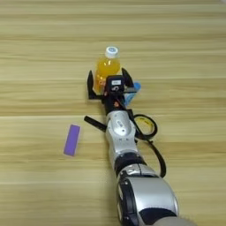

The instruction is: Move the objects on the table

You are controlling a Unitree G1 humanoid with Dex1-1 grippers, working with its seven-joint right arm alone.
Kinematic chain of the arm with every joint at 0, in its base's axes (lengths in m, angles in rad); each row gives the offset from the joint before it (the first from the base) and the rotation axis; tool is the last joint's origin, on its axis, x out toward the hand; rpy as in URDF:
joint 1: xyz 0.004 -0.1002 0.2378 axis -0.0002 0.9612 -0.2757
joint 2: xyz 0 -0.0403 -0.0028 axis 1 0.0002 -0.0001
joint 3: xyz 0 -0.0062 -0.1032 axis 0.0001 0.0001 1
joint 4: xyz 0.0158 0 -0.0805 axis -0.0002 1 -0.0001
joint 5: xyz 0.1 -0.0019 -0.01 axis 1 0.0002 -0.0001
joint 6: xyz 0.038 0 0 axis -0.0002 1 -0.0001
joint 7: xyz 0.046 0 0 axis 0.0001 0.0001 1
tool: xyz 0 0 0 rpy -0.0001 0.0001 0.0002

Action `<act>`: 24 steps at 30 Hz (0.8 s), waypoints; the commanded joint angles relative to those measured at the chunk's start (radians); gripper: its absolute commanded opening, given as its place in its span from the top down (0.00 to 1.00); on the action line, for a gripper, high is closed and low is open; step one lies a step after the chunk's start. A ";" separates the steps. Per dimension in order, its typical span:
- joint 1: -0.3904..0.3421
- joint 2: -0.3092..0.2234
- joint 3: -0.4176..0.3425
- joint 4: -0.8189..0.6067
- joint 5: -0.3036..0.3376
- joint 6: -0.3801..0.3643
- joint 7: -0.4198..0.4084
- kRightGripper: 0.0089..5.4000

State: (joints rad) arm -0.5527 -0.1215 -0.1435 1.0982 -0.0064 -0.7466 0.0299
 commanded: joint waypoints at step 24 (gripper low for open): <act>-0.069 -0.031 -0.009 -0.030 0.034 -0.076 0.091 0.22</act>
State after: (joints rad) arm -0.5492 -0.1325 -0.1516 1.1043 0.0244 -0.8172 0.1199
